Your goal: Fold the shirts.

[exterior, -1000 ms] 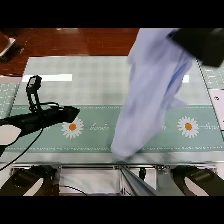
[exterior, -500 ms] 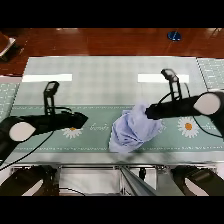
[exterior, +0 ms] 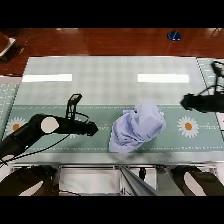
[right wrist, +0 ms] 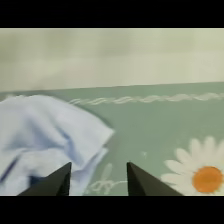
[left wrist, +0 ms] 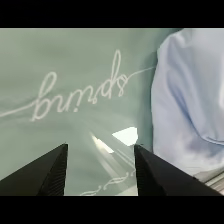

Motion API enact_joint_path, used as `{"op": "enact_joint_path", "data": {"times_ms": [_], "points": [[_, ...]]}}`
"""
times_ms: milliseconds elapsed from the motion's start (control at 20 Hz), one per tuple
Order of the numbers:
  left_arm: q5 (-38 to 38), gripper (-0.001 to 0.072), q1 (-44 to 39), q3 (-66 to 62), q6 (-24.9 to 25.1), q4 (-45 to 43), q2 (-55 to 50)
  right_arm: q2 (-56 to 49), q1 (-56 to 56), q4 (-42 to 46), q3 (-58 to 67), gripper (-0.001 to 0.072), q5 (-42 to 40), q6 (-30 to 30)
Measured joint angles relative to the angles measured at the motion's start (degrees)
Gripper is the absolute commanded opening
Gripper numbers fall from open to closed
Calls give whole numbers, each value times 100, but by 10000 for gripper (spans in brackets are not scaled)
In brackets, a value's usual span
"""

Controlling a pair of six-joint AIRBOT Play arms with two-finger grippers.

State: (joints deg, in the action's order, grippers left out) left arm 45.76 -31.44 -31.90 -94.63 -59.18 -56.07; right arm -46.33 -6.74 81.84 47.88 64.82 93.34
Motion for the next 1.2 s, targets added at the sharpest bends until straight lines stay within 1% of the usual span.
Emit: {"op": "enact_joint_path", "data": {"times_ms": [100,250,350,500,600,700,750,800,850,950,1200], "points": [[-153,508,-61,144,323,632,-245,205,-879,-221,-479,405,103,-118],[-284,508,-186,229,1154,1799,-765,354,-1523,-1102,-1340,405,144,-584],[-361,508,-269,225,1779,2614,-1134,400,-1705,-1709,-1814,405,105,-901],[-382,508,-380,79,2621,3633,-1617,426,-1836,-2262,-2269,405,116,-1257],[-387,507,-470,-103,2953,4033,-1910,437,-1871,-2441,-2459,405,203,-1408],[-321,501,-551,-337,3141,4249,-2227,439,-1888,-2634,-2618,405,258,-1523],[-236,410,-575,-463,3200,4325,-2382,442,-1897,-2752,-2688,405,273,-1591],[-155,197,-597,-597,3246,4376,-2533,444,-1899,-2861,-2739,405,284,-1657],[-50,47,-608,-721,3305,4413,-2662,442,-1902,-2957,-2774,405,291,-1718],[85,17,-619,-922,3442,4474,-2824,444,-1906,-3097,-2822,405,295,-1814],[254,15,-629,-1180,3648,4529,-2964,433,-1906,-3456,-2863,405,269,-2011]]}}
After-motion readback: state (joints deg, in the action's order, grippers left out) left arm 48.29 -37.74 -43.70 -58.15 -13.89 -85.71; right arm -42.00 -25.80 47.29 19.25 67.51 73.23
